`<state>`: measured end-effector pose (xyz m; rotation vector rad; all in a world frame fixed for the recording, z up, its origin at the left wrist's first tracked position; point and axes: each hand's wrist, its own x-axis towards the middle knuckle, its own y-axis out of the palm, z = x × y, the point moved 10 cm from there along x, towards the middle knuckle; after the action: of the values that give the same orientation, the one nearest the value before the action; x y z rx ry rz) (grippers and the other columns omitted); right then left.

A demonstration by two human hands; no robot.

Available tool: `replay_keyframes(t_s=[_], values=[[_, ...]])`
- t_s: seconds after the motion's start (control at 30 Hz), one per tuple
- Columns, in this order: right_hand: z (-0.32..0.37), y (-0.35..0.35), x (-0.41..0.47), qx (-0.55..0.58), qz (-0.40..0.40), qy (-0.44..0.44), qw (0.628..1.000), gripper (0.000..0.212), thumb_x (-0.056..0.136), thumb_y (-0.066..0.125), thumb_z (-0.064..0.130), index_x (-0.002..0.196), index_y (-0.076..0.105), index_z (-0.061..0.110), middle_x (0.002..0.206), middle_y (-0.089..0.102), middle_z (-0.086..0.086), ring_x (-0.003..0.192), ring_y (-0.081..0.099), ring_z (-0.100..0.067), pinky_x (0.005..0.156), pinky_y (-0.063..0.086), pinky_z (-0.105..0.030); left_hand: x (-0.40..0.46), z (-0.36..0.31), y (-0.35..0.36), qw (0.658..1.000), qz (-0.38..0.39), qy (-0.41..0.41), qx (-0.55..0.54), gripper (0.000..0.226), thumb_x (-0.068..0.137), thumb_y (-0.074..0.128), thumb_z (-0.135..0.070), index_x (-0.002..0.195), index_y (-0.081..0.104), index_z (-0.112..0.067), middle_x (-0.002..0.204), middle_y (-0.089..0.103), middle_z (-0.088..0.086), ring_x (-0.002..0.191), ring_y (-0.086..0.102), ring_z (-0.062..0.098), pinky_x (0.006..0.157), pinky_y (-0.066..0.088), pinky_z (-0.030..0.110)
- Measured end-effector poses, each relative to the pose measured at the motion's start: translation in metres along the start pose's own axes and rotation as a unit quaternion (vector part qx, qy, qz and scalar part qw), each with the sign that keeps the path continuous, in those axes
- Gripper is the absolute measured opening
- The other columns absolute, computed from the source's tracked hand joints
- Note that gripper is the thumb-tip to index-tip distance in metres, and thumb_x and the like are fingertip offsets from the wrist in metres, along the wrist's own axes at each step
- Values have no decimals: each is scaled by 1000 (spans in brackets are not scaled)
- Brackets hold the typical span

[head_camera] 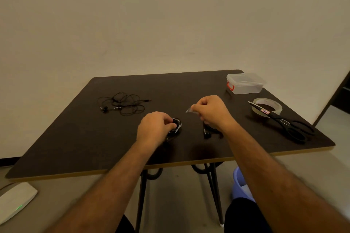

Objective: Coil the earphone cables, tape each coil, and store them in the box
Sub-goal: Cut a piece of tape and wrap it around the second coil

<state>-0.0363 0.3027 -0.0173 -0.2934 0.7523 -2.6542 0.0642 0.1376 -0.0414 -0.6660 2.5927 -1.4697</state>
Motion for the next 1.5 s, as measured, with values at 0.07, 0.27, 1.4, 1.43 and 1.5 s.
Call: replay_keyframes(t_s=[0.07, 0.27, 1.4, 1.43, 1.5], values=[[-1, -1, -1, 3, 2, -1, 1000, 17, 89, 66, 23, 75, 69, 14, 69, 63, -2, 65, 58, -13, 62, 49, -30, 0, -18, 6, 992, 21, 43, 114, 29, 92, 65, -40, 118, 69, -28, 117, 62, -5, 104, 59, 16, 76, 46, 30], [-4, 3, -4, 29, 11, 1, 1000, 16, 91, 65, 22, 78, 69, 14, 73, 65, -4, 65, 59, -13, 62, 52, -28, 6, -20, 32, 960, 105, 57, 254, 41, 92, 63, -44, 124, 64, -19, 126, 49, 3, 107, 56, 22, 87, 51, 37], [58, 32, -25, -19, -79, -228, 970, 19, 105, 40, 31, 103, 56, 22, 61, 56, 5, 47, 54, -8, 45, 45, -26, -20, -36, 15, 926, 276, 25, -258, 32, 104, 45, -29, 80, 63, -16, 80, 56, 0, 71, 43, 15, 65, 36, 27], [58, 28, -25, -16, -97, -225, 969, 19, 105, 41, 31, 102, 57, 22, 60, 54, 6, 47, 50, -7, 43, 39, -23, -21, -36, 14, 921, 273, 22, -276, 32, 104, 45, -28, 79, 62, -17, 79, 55, -1, 69, 42, 13, 62, 35, 26], [56, 25, -25, 9, -106, -205, 973, 19, 105, 42, 29, 101, 59, 22, 59, 52, 7, 46, 46, -4, 43, 35, -18, -22, -39, 11, 924, 256, 22, -284, 31, 105, 42, -28, 82, 59, -16, 81, 56, -1, 71, 44, 13, 66, 36, 26]])
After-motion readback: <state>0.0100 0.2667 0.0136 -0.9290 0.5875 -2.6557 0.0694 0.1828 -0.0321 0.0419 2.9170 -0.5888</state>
